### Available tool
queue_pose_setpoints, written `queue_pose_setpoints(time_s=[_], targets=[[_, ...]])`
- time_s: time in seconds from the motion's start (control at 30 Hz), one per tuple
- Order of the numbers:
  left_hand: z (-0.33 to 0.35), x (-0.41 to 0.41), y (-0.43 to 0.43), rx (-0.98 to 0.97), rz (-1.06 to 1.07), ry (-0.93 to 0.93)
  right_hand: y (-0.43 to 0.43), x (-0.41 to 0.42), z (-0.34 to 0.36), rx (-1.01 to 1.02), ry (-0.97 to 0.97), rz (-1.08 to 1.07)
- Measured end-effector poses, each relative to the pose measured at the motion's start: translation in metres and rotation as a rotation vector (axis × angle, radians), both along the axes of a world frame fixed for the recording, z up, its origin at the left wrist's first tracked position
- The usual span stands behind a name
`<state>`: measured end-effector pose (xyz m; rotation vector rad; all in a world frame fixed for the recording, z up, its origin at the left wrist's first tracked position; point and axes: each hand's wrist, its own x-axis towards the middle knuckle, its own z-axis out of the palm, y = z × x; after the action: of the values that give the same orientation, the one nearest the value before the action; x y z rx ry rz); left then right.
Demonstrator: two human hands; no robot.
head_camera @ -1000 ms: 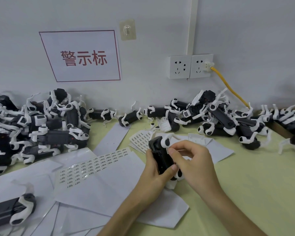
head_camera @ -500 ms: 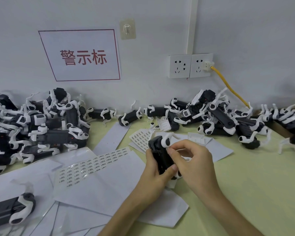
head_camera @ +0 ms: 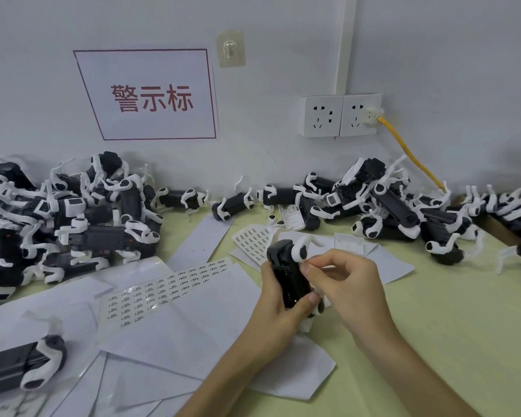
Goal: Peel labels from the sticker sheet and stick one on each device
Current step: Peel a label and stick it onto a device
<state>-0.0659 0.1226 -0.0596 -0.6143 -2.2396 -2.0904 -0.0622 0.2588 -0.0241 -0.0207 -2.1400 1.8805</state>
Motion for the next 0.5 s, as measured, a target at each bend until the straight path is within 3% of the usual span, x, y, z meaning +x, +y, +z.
queue_pose_setpoints(time_s=[0.23, 0.4, 0.5], targets=[[0.0, 0.002, 0.001, -0.069, -0.006, 0.065, 0.009, -0.003, 0.004, -0.191, -0.099, 0.075], [-0.001, 0.002, 0.0, -0.082, -0.017, 0.065, 0.013, -0.007, 0.001, -0.171, -0.089, 0.019], [0.0, -0.002, -0.003, -0.016, -0.017, -0.026, 0.008, -0.007, 0.0, -0.142, -0.075, 0.092]])
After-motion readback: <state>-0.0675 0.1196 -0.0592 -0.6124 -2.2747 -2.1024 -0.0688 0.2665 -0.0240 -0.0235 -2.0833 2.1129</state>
